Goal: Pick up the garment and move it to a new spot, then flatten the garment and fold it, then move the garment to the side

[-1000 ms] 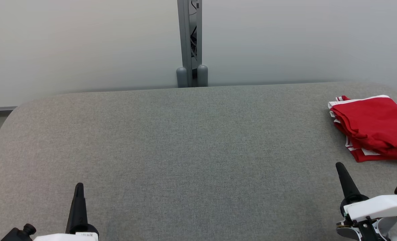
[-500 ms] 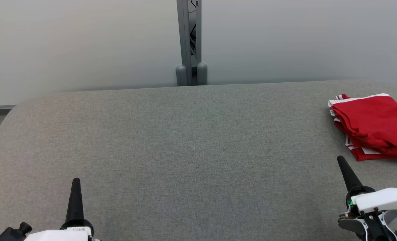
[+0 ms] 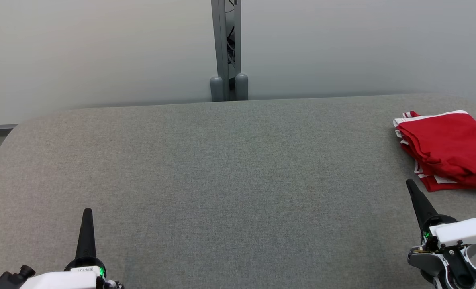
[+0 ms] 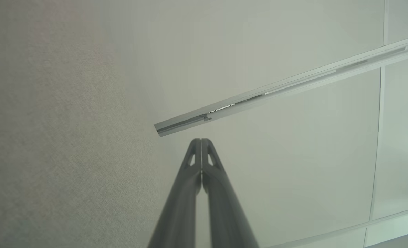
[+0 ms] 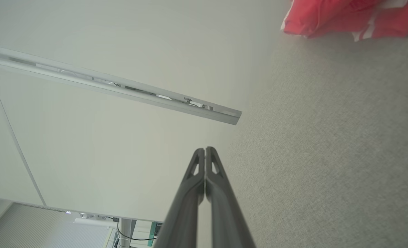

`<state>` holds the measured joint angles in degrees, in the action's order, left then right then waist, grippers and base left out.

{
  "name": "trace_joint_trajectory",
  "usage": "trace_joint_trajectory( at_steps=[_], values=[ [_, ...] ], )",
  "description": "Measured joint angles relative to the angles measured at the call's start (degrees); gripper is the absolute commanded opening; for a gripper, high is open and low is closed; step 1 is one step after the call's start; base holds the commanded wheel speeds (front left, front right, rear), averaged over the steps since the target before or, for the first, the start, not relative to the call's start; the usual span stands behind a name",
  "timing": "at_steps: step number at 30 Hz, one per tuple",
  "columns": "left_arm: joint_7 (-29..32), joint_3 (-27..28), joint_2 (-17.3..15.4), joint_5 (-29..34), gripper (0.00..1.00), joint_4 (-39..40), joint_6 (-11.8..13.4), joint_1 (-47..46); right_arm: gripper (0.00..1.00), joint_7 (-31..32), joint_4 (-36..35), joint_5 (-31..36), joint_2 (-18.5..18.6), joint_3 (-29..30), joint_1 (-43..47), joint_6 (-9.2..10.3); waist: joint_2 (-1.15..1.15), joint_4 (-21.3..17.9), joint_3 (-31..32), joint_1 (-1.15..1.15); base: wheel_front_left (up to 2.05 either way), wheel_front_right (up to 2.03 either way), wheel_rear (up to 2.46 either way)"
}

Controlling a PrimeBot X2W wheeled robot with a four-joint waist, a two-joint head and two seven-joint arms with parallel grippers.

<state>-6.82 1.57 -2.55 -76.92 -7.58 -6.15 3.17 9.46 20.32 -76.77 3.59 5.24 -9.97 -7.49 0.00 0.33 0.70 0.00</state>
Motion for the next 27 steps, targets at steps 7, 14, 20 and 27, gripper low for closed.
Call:
trace_joint_trajectory(
  at_steps=[7, 14, 20, 27],
  values=[
    [0.3, 0.2, 0.0, -3.2, 0.0, 0.1, -0.3, -0.4, 0.0, 1.2, 0.5, -3.0, 0.0, 0.6, -0.9, 0.0, 0.0, -0.1, -0.2, 0.0, 0.0, 0.0, 0.0],
    [0.7, 0.4, 0.0, -6.3, 0.0, 0.2, -0.4, -0.9, 0.0, 2.5, 0.9, -6.0, 0.0, 1.3, -1.8, 0.0, 0.0, -0.1, -0.4, 0.0, 0.0, 0.0, 0.0],
    [1.0, 0.5, -0.1, -9.0, 0.0, 0.3, -0.7, -1.2, 0.0, 3.6, 1.2, -8.2, 0.0, 1.8, -2.5, 0.0, 0.0, -0.1, -0.6, 0.0, 0.0, 0.0, 0.0],
    [1.3, 0.7, -0.1, -11.8, 0.0, 0.4, -0.8, -1.4, 0.0, 4.7, 1.7, -10.8, 0.0, 2.3, -3.2, 0.0, 0.0, -0.2, -0.8, 0.0, 0.0, 0.0, 0.0]
  ],
)
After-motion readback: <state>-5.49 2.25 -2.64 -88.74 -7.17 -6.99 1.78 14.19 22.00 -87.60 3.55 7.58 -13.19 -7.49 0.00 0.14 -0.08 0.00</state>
